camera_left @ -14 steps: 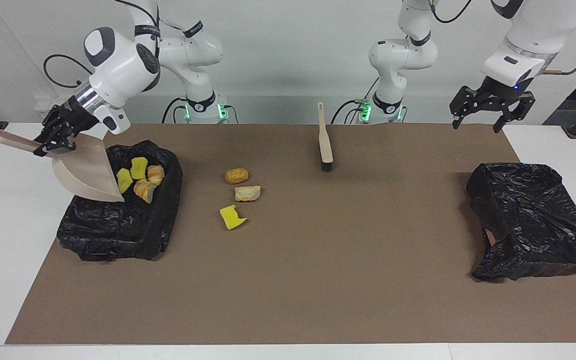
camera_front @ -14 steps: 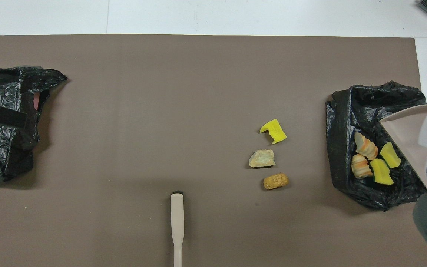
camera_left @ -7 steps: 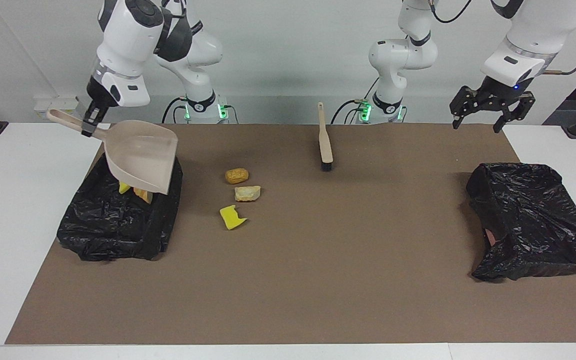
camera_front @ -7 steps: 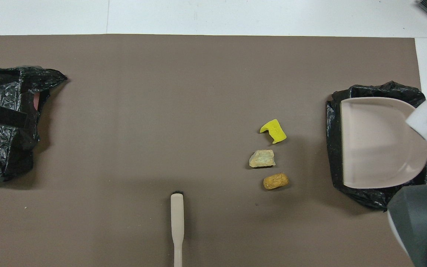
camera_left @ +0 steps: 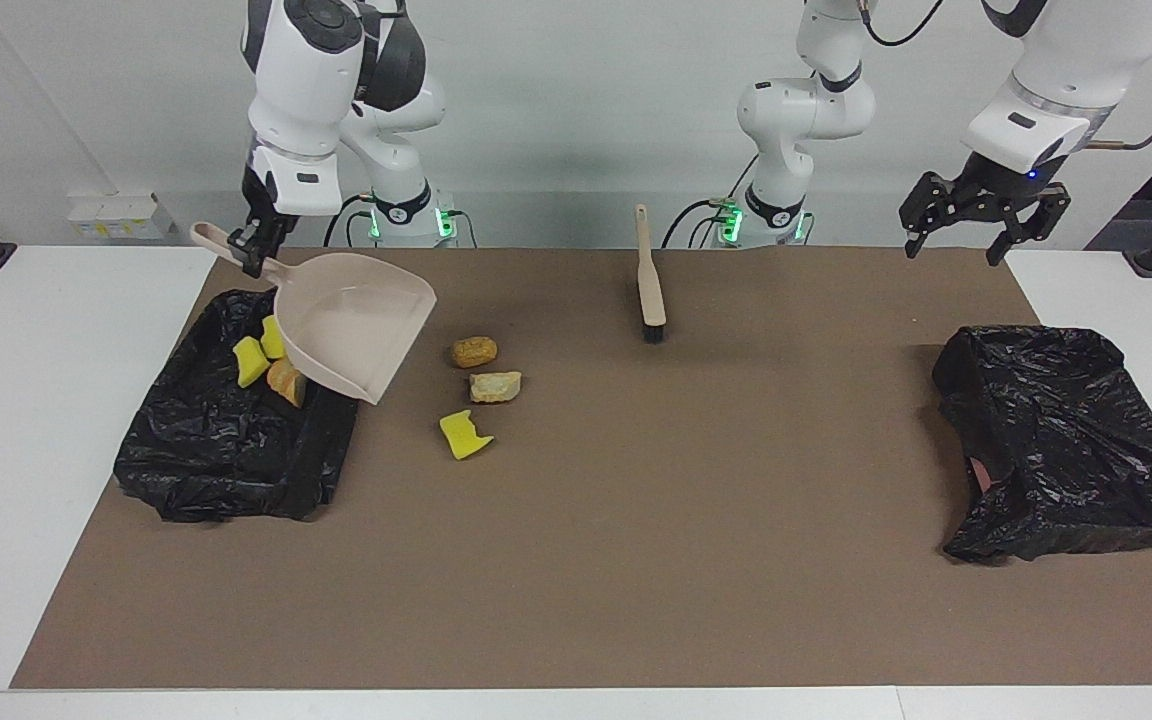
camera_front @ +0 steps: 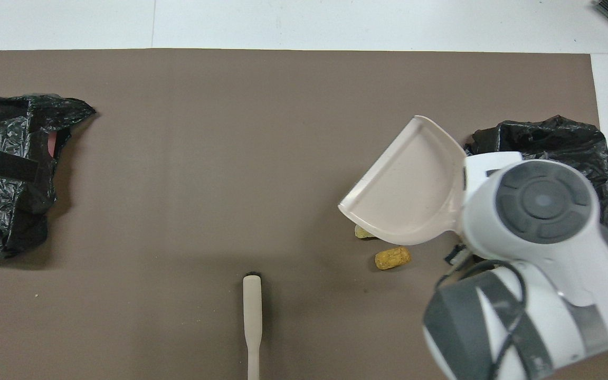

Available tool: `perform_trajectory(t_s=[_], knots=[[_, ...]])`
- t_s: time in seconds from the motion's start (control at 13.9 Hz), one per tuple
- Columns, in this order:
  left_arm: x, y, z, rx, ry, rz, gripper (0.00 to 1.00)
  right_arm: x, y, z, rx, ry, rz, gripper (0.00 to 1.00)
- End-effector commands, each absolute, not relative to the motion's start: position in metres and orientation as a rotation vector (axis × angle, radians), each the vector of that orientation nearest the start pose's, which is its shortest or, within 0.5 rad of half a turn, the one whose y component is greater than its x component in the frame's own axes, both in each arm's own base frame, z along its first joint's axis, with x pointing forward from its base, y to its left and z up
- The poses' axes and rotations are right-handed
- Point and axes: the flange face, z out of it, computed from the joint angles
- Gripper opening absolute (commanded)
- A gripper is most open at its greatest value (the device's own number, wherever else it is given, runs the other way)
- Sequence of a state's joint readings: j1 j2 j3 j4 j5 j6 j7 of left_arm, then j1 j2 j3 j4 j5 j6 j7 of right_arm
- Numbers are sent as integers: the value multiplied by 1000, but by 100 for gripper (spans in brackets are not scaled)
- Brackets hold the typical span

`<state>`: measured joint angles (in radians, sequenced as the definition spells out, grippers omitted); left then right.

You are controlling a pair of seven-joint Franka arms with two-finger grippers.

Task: Sweep and dump trash in bin
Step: 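Bring the empty dustpan back to the table center with the right gripper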

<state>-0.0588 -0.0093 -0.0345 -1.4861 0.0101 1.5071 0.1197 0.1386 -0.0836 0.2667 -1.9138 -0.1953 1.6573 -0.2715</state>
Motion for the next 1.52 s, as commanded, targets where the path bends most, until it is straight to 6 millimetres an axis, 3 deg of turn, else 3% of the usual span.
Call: perform_trajectory(t_s=[0.0, 0.07, 0.29, 0.43, 0.58, 0.72, 1.01, 1.23, 1.3, 1.44], knots=[[538, -46, 667, -3109, 328, -38, 100, 514, 274, 482, -3208, -560, 297, 0], [538, -46, 666, -3109, 328, -36, 100, 523, 304, 474, -3203, -422, 288, 0], [538, -46, 667, -3109, 328, -38, 100, 552, 367, 457, -3164, -69, 267, 0], [538, -46, 666, -3109, 328, -36, 100, 572, 407, 436, -3093, 93, 224, 0], [538, -45, 667, -3109, 326, -38, 100, 583, 442, 416, -3000, 149, 180, 0], [538, -46, 667, -3109, 328, -38, 100, 592, 450, 404, -2966, 147, 156, 0], [538, -45, 667, -3109, 326, -38, 100, 596, 474, 356, -2961, 105, 117, 0], [538, -46, 666, -3109, 328, -36, 100, 596, 477, 345, -2969, 51, 79, 0], [538, -46, 667, -3109, 328, -38, 100, 592, 480, 335, -2961, 40, 70, 13], [538, -45, 667, -3109, 328, -38, 100, 595, 474, 334, -2962, 25, 68, 52]])
